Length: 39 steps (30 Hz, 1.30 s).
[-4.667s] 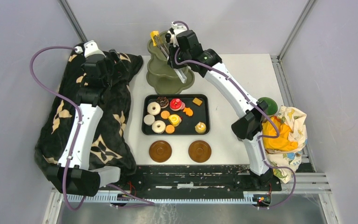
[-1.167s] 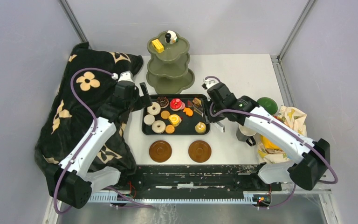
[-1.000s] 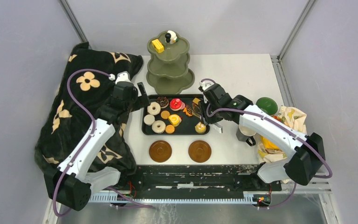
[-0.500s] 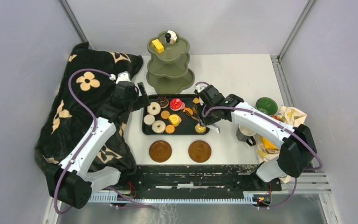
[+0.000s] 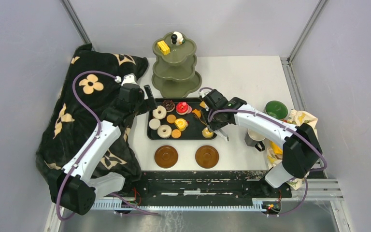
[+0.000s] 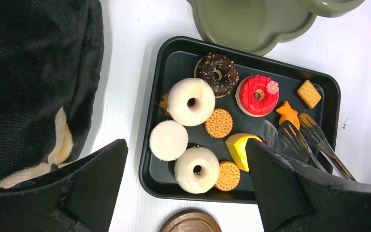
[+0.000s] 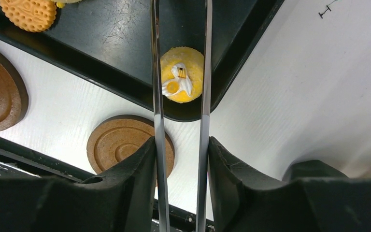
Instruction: Serve the afternoon tea
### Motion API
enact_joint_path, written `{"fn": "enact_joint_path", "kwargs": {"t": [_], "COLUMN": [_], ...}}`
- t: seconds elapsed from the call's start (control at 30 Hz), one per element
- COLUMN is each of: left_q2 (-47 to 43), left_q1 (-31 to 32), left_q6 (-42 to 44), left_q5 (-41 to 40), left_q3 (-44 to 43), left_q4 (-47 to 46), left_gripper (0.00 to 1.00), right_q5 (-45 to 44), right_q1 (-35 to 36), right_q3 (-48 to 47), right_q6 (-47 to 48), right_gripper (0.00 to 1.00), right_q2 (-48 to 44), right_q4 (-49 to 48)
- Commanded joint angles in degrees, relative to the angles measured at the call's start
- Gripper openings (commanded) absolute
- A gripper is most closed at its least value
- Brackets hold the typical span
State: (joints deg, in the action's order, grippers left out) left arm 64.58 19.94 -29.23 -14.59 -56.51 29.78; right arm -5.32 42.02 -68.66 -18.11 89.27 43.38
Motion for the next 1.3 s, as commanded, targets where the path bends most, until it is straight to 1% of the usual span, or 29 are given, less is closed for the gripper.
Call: {"fn": "enact_joint_path", "kwargs": {"t": [0.0,0.13,0.33,0.47,0.63,0.73,0.83,0.97,1.07,1.27], "left_q2": [-0.9,-1.6,-2.4,-2.6,-2.7,-3.0,-3.1,-3.3,-3.6,-3.1], "left_q1": [-0.2,-0.2,-0.2,-0.3,-0.3,-0.3,-0.3,-0.5,-0.8,-0.9], "left_q6": [1.3,1.4,1.0,0.6,0.7,0.8,1.1,1.7,1.6,2.1], "left_q5": [0.9,0.4,-0.2,-0.4,-0.7,-0.8,-1.0,-2.0,-0.8,-0.7], "left_q3": [-1.5,-1.6,-1.8,-2.6,-3.6,-4.1,-4.5,-5.0,-4.9,-6.0], "left_q4": [-3.1,-2.9,-2.2,-2.0,-1.2,-1.1,-1.1,0.0,-0.2,-0.8], "left_gripper": [0.99,0.99,0.99,0.99,0.99,0.99,0.99,0.99,0.99,0.99], "right_q5": [-1.5,-1.3,-1.2,-1.7,-1.5,-1.4,-1.6,-5.2,-6.8,-8.9], "right_q1": [0.2,0.2,0.2,0.2,0.2,0.2,0.2,0.2,0.2,-0.3], "right_q3": [-3.0,-3.4,-3.8,-4.2,-7.4,-12.4,-17.9,-24.8,-29.2,-42.3], "right_q6": [1.1,1.1,0.3,-0.3,-0.5,-0.2,1.1,3.2,5.3,10.0], "right_gripper": [0.41,0.27,0.15,0.11,0.07,0.07,0.06,0.06,0.07,0.07], "right_q2": [0.1,-0.9,-5.4,-9.5,-12.4,-13.0,-13.5,-12.4,-9.9,0.4], "right_q4": [-1.5,-1.1,1.4,2.6,4.7,7.0,7.0,5.5,4.1,2.8]}}
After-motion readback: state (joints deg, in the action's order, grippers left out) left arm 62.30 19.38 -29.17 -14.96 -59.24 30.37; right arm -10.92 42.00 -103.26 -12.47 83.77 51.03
